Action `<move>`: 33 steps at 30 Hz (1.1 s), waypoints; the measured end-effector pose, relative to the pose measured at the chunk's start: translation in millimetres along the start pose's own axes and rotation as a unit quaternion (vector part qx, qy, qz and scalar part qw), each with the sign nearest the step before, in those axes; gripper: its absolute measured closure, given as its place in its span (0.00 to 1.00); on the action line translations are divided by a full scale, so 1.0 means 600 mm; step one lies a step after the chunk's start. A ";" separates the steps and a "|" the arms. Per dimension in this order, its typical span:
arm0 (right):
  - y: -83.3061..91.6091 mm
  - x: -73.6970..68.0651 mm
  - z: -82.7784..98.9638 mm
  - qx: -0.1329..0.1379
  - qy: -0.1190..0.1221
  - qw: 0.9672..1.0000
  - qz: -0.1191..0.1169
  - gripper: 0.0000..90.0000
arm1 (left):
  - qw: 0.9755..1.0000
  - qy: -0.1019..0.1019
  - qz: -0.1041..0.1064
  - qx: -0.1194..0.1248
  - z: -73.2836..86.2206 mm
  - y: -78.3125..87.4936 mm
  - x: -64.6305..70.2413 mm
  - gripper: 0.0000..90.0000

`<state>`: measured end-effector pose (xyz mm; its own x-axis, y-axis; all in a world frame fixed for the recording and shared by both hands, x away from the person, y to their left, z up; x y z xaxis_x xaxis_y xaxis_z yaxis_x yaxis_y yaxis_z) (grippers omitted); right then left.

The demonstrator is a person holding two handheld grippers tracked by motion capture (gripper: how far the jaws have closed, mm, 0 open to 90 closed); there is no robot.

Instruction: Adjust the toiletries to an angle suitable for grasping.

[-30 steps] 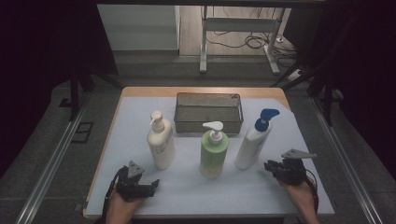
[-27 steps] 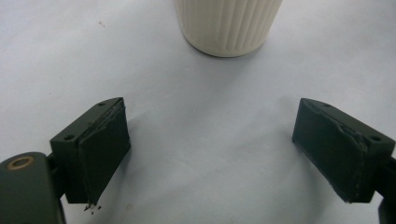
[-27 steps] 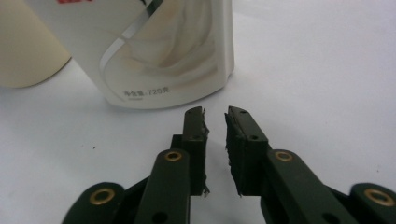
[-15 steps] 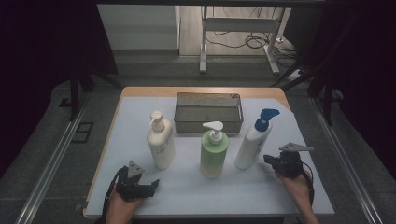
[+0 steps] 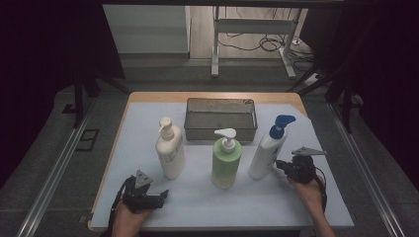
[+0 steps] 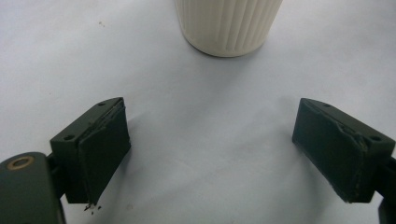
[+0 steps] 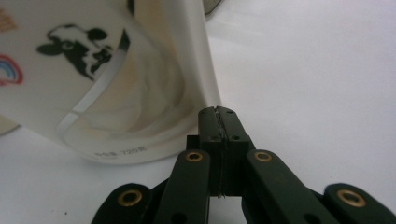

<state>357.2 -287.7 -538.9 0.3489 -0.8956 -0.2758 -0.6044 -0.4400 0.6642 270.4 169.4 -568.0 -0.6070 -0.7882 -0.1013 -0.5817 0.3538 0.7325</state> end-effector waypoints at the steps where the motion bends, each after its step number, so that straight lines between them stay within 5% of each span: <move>1: 0.000 0.000 0.000 0.000 0.000 1.000 0.000 1.00 | 1.000 0.000 0.000 0.000 0.000 0.000 0.000 0.12; 13: -0.017 0.003 -0.009 0.001 -0.004 1.000 0.014 1.00 | 1.000 0.001 0.000 0.000 0.000 0.000 0.000 0.12; 23: 0.008 -0.010 0.003 -0.004 0.017 1.000 0.005 0.99 | 1.000 0.001 0.000 0.000 0.000 0.000 0.000 0.12; 33: -0.010 -0.011 -0.011 -0.002 0.012 1.000 0.009 0.99 | 1.000 0.001 0.000 0.000 0.000 0.000 0.000 0.12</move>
<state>363.1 -278.9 -536.7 0.3539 -0.9020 -0.2472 -0.6085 -0.4228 0.6715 270.3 169.3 -568.0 -0.6062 -0.7889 -0.1005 -0.5816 0.3536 0.7326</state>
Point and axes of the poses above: each handheld gripper's, and its own axes: y roughly backward along the jaws, z roughly out of its underside, x roughly to its right, the point moved 6 cm from there along -y, roughly forward along the jaws, and after that the axes turned 11 degrees about -y, right-handed, at the moved point
